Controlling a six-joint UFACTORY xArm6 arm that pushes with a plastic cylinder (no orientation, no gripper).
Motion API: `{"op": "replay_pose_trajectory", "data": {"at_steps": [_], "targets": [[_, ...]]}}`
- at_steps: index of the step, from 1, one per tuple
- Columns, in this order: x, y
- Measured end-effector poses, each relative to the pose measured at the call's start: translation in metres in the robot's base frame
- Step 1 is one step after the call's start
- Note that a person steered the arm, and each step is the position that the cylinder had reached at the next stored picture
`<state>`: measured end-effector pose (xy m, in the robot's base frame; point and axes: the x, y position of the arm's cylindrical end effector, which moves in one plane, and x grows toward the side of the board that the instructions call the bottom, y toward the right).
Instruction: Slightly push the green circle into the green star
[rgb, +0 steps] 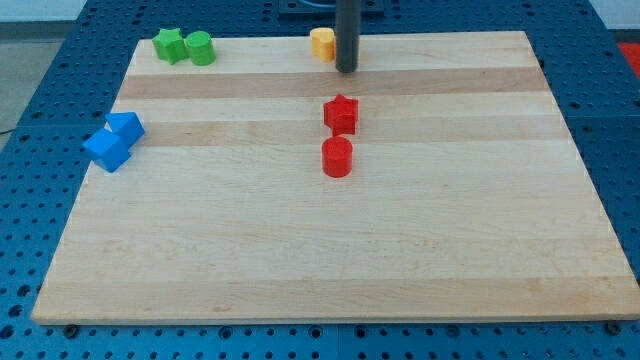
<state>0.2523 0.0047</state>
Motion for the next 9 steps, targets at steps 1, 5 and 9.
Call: {"op": "replay_pose_trajectory", "data": {"at_steps": [1,5,9], "targets": [[-0.003,-0.004],[0.010,-0.121],[-0.024,-0.203]]}}
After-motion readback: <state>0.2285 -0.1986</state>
